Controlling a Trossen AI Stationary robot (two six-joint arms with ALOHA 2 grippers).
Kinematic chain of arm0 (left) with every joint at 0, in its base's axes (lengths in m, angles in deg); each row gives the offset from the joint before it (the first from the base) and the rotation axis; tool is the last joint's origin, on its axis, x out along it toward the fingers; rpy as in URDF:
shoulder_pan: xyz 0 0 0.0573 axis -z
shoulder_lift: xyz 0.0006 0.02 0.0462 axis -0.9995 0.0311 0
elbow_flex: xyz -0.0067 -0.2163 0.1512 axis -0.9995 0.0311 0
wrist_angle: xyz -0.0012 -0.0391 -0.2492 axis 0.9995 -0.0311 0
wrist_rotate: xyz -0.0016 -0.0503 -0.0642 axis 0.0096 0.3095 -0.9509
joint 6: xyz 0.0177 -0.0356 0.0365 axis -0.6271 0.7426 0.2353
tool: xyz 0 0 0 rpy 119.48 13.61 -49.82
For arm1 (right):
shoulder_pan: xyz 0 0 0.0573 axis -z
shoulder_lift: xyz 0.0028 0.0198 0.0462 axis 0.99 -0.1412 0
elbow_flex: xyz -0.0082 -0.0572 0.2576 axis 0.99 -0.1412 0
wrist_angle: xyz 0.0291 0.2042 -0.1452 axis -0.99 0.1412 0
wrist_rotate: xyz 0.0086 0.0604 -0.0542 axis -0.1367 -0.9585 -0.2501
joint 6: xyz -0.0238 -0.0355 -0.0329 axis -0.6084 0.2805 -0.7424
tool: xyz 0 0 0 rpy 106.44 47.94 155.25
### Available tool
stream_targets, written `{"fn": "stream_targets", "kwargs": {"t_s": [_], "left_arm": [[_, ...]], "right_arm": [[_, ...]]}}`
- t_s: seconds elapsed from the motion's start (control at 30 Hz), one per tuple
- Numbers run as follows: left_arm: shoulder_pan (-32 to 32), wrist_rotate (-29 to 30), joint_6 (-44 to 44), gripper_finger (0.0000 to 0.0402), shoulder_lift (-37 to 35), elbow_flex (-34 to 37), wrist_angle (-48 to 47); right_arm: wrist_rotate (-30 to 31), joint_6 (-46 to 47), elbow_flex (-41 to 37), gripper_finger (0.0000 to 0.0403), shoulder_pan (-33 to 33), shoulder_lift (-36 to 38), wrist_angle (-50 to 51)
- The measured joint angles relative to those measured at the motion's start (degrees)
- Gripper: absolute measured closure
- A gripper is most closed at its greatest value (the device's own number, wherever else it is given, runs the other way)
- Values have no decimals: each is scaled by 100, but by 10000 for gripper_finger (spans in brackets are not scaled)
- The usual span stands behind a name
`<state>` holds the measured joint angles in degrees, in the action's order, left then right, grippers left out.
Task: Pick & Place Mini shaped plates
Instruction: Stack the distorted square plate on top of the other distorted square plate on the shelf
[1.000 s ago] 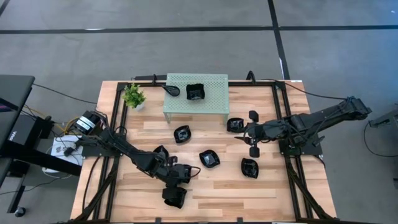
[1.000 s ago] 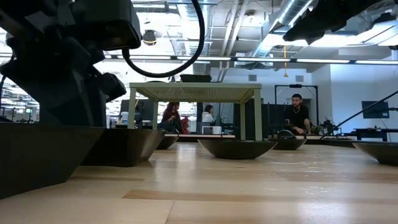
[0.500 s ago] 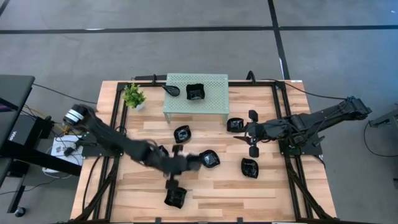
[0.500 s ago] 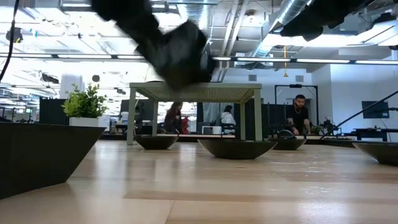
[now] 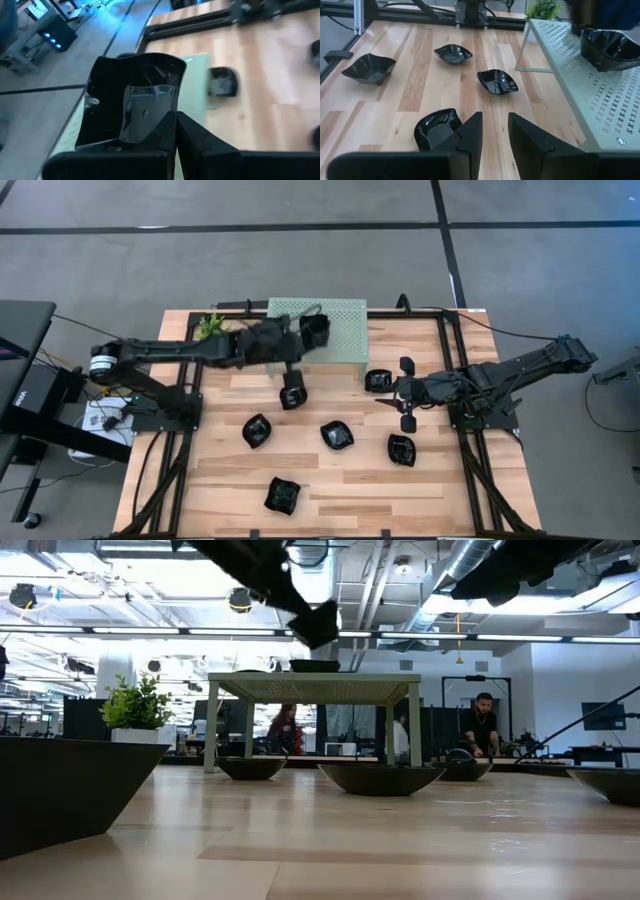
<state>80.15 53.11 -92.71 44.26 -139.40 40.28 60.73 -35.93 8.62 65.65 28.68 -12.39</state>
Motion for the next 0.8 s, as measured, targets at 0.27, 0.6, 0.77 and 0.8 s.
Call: {"fn": "stream_targets", "kwargs": {"t_s": [0.27, 0.6, 0.77, 0.8], "left_arm": [[-882, -476, -518, 395, 43, 11, 7], [-920, -708, -654, 392, 244, 155, 296], [-1011, -612, -652, 374, 308, 155, 474], [-1022, -612, -652, 370, 310, 153, 494]], "right_arm": [[0, 2, 0, 316, 0, 0, 9], [0, 4, 0, 316, -2, -7, -6], [0, 10, 0, 316, 0, -7, 13], [0, 13, 0, 316, 0, -7, 7]]}}
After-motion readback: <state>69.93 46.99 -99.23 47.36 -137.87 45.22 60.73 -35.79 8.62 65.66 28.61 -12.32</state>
